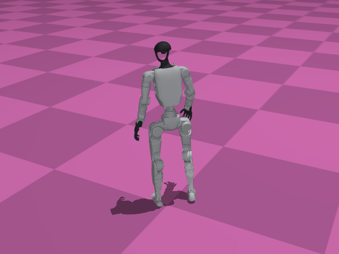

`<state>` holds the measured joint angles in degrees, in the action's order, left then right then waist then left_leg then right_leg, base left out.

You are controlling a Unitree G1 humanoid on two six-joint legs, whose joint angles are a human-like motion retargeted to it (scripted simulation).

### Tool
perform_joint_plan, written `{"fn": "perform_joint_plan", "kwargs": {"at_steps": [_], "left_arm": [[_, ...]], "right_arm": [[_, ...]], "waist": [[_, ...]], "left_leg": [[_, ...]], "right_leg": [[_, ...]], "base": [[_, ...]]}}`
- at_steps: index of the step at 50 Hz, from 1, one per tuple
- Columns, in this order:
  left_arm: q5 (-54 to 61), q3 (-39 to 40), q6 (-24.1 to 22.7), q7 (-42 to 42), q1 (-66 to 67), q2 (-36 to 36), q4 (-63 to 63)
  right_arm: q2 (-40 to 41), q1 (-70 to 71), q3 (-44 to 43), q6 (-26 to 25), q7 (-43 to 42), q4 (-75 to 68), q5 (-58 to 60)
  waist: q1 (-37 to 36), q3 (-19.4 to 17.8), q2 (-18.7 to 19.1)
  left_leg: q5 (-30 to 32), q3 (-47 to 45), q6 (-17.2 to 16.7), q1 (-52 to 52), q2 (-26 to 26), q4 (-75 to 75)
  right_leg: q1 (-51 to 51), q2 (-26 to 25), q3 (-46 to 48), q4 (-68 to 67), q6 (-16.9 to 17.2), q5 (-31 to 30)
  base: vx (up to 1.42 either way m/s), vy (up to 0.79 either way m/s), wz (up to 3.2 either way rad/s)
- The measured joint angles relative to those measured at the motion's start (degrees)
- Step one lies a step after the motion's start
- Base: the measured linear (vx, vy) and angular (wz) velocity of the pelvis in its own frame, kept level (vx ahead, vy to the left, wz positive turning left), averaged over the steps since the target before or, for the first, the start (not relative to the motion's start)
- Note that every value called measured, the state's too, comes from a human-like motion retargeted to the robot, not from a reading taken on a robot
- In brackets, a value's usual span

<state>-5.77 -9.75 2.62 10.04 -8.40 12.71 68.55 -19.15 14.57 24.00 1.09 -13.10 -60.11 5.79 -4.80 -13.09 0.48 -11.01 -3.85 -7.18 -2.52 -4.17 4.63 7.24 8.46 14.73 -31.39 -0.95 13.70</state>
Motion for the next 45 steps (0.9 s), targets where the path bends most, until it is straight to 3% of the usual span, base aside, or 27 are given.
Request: {"fn": "perform_joint_plan", "kwargs": {"at_steps": [7,10,16,27,33,40,45], "left_arm": [[1.2,-1.8,-1.2,1.1,0.8,0.2,-2.5],[-0.3,-2.1,-1.7,1.1,0.5,0.2,-3.1],[-5.8,-1.6,-2.9,0.4,-0.1,-0.2,-5.9],[-1.3,-0.4,0.1,-0.5,-0.2,0.4,-6.5],[2.2,2.5,1.5,-0.4,-0.7,0.2,-2.6],[2.4,2.3,1.0,-1.1,0.1,-0.8,0.6],[1.5,0.8,0.9,-1.6,0.6,-0.9,2.1]], "right_arm": [[0.0,-0.9,0.8,-0.4,-0.8,0.2,0.4],[0.1,-1.4,0.5,-0.7,-0.5,-0.5,0.4],[-0.6,-2.6,0.8,-0.4,0.6,-4.2,-0.5],[-0.2,0.9,1.0,-3.6,0.2,-6.8,-0.2],[0.8,1.8,-1.6,-3.7,-1.1,-2.9,-1.7],[0.0,1.7,-0.2,-2.5,-0.2,-0.7,0.4],[-0.5,1.8,0.4,-1.9,0.3,-0.2,1.4]], "waist": [[2.0,-0.1,-2.1],[1.1,0.2,-3.1],[-3.9,1.5,-2.6],[-5.4,3.5,-4.4],[-4.6,5.3,-5.5],[-5.2,6.5,-4.1],[-5.7,5.4,-2.5]], "left_leg": [[1.2,10.8,0.7,-0.5,4.4,-1.3],[2.3,15.2,0.8,-0.2,6.5,-2.6],[3.5,17.7,0.7,1.7,7.4,-4.9],[-3.4,-15.5,3.2,5.5,5.2,2.1],[-5.1,-30.0,1.2,3.8,2.3,3.3],[0.7,-28.3,-0.5,2.9,0.1,-0.1],[0.4,-22.5,-0.3,2.1,-0.5,-1.1]], "right_leg": [[-2.2,-5.3,-21.5,17.1,5.2,-3.4],[-3.3,-4.5,-24.3,21.3,6.8,-7.3],[-4.8,-1.4,-14.9,24.0,8.1,-8.1],[-4.8,3.4,2.4,23.0,10.2,-6.8],[-6.1,4.5,11.7,23.7,10.6,-6.0],[-9.3,2.9,20.4,24.5,9.9,-5.9],[-10.6,3.3,24.5,19.8,6.0,-6.2]], "base": [[0.1,-0.1,1.45],[0.06,-0.15,1.27],[0.01,-0.16,1.23],[-0.01,-0.09,1.47],[0.0,0.03,1.39],[0.03,0.12,1.1],[0.03,0.16,0.91]]}}
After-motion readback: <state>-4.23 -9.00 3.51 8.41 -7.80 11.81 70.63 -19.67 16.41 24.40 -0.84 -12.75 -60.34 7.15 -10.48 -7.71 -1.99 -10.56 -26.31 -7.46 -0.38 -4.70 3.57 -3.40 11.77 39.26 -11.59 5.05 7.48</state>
